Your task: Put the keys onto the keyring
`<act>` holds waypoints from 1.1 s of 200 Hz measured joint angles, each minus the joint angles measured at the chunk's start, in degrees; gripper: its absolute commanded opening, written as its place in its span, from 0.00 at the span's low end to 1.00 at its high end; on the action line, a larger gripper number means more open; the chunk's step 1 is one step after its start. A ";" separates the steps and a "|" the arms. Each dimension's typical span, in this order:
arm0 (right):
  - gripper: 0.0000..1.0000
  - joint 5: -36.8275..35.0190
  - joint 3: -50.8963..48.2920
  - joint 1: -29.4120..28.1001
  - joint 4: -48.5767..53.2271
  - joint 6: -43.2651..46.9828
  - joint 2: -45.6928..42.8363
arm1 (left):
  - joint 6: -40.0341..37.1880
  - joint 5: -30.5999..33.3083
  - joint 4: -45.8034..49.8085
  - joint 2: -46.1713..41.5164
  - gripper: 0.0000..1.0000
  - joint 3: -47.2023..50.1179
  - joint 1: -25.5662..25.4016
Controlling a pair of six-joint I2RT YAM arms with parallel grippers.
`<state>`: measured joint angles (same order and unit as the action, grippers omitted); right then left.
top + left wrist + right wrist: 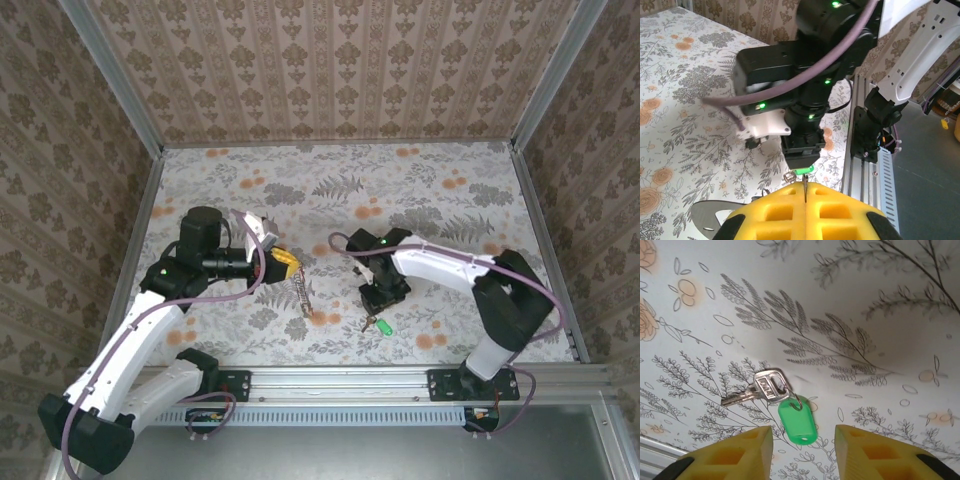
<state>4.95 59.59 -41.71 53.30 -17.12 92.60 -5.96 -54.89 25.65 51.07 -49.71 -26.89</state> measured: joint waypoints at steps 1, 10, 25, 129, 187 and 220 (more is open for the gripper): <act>0.39 -0.02 -0.24 0.00 -0.17 -0.17 -0.24 | 0.00 0.00 0.00 0.00 0.00 0.00 0.00; 0.41 0.07 -3.28 0.00 -2.54 -1.75 -3.13 | 0.00 -0.02 0.00 0.07 0.00 0.00 0.00; 0.42 0.48 -8.72 0.09 -7.10 -4.31 -7.80 | 0.00 -0.04 -0.15 0.37 0.00 0.00 0.00; 0.41 3.06 -23.63 1.36 -28.17 -10.86 -16.00 | 0.00 -0.04 -0.39 1.84 0.00 0.15 0.00; 0.41 3.56 -27.98 1.60 -33.46 -13.16 -17.68 | 0.02 -0.35 -0.42 2.38 0.00 0.17 0.00; 0.38 3.93 -29.38 1.70 -34.99 -13.35 -18.99 | 0.02 -0.44 -0.44 2.51 0.00 0.17 0.00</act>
<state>8.88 30.22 -40.01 18.31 -30.48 73.60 -5.93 -55.33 25.21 53.58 -49.54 -26.89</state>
